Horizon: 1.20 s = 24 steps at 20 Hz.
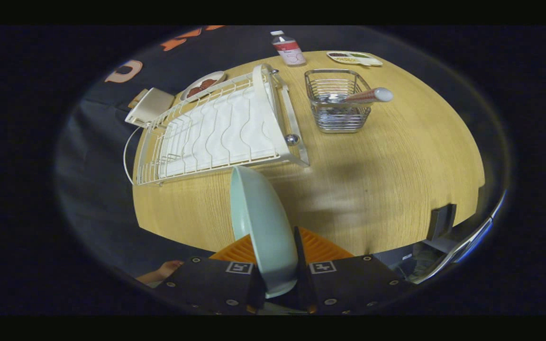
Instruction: Take the plate from the dish rack, then take the spoon from the basket and place it into the plate.
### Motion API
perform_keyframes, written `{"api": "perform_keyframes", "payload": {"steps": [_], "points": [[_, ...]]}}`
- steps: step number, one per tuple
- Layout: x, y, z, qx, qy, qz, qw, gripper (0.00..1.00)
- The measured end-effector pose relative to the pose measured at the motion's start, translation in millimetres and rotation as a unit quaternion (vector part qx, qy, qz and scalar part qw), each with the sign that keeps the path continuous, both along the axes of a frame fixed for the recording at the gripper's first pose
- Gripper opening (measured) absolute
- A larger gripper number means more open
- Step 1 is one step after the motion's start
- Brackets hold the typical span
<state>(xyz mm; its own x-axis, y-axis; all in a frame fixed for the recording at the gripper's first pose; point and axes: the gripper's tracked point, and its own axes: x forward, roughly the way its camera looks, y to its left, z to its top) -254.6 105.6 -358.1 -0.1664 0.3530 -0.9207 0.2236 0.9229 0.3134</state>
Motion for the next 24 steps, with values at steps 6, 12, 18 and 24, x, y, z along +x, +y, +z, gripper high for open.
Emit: {"api": "perform_keyframes", "payload": {"steps": [6, 12, 18, 24], "points": [[-6.6, 1.8, -9.1, -0.003, -0.001, 0.021, 1.0, 0.31], [-0.3, -5.6, -14.5, -0.007, -0.004, -0.009, 1.0, 0.36], [19.4, -22.7, -10.8, -0.012, -0.042, -0.052, 0.998, 0.5], [59.4, -63.0, -6.0, -0.056, -0.148, -0.073, 0.985, 0.68]]}}
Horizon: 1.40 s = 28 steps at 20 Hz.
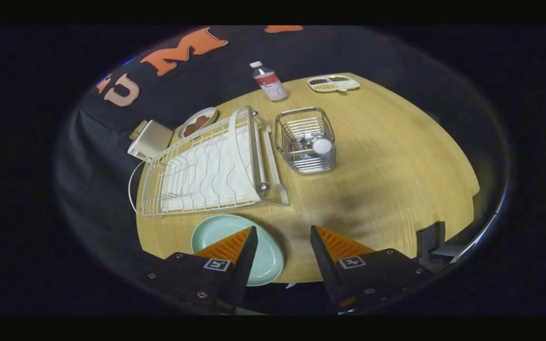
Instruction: Take the plate from the dish rack, then take the spoon from the basket and place it into the plate.
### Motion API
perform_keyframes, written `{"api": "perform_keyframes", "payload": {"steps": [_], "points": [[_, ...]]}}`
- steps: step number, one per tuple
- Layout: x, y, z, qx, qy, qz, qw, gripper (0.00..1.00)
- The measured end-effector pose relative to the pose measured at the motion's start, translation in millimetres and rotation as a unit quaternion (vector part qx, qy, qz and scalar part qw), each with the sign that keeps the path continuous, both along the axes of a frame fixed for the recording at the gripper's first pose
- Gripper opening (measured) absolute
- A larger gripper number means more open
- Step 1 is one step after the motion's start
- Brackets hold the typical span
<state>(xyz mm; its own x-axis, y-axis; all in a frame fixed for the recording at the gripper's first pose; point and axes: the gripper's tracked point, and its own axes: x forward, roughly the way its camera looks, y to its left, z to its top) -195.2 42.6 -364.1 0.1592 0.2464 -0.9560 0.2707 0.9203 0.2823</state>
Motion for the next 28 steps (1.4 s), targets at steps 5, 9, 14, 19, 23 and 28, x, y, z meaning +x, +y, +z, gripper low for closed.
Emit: {"api": "perform_keyframes", "payload": {"steps": [5, 9, 14, 19, 23, 28], "points": [[36.7, -29.3, 8.7, -0.068, -0.114, 0.026, 0.991, 0.63], [58.6, -42.3, 2.7, -0.1, -0.174, 0.032, 0.979, 0.57], [81.2, -60.5, -5.1, -0.164, -0.233, 0.06, 0.957, 0.42], [91.2, -57.0, -13.7, -0.175, -0.249, 0.069, 0.95, 0.26], [92.6, -48.1, -12.9, -0.152, -0.248, 0.067, 0.954, 0.15], [93.1, -44.0, 4.0, -0.123, -0.249, 0.056, 0.959, 0.12]]}}
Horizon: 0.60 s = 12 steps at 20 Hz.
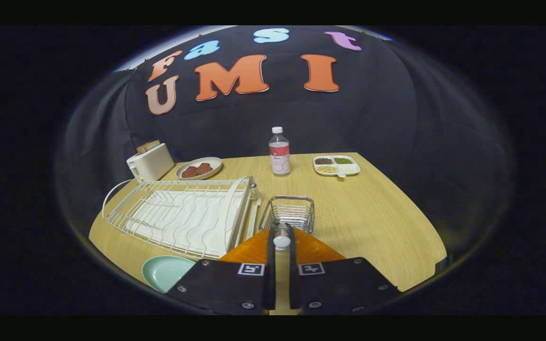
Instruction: Take the plate from the dish rack, then take the spoon from the basket and place it into the plate.
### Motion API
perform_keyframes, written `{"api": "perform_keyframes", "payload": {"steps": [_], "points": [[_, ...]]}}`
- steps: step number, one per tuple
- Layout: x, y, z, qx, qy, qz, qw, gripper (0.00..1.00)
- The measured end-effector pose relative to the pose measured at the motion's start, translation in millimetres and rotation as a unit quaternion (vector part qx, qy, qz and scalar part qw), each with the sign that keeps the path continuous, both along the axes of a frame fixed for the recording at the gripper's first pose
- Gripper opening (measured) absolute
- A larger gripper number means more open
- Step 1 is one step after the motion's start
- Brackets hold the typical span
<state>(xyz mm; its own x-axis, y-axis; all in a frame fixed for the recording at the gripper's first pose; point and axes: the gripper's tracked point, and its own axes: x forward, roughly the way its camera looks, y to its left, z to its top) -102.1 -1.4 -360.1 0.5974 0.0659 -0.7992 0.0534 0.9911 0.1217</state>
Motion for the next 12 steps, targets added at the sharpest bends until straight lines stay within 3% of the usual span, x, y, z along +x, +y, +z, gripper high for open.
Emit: {"api": "perform_keyframes", "payload": {"steps": [12], "points": [[-13.7, -16.8, 88.6, 0.017, -0.037, 0.003, 0.999, 0.11]]}}
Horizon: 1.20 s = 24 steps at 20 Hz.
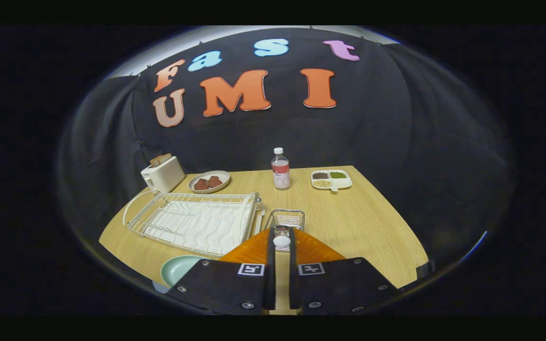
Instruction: Take the plate from the dish rack, then take the spoon from the basket and place it into the plate.
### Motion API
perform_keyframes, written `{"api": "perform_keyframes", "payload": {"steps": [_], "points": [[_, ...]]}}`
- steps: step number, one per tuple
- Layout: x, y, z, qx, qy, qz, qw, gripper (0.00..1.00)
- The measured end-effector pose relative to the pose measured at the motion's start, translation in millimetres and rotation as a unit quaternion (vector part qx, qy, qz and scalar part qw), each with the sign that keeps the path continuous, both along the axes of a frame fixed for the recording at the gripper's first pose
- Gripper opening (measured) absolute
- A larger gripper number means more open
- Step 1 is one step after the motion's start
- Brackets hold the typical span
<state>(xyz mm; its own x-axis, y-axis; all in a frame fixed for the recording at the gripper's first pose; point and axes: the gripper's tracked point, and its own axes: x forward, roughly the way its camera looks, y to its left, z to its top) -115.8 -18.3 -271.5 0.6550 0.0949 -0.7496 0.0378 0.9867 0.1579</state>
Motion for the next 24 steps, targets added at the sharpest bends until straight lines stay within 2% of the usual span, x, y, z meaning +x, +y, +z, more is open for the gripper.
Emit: {"api": "perform_keyframes", "payload": {"steps": [7, 11, 15, 24], "points": [[-23.3, 27.9, 39.8, 0.031, -0.018, 0.037, 0.999, 0.11], [-45.8, 54.6, 44.8, 0.043, -0.013, 0.088, 0.995, 0.11], [-67.0, 87.0, 50.7, 0.083, -0.003, 0.132, 0.988, 0.12], [-93.4, 133.9, 12.7, 0.132, 0.046, 0.194, 0.971, 0.11]]}}
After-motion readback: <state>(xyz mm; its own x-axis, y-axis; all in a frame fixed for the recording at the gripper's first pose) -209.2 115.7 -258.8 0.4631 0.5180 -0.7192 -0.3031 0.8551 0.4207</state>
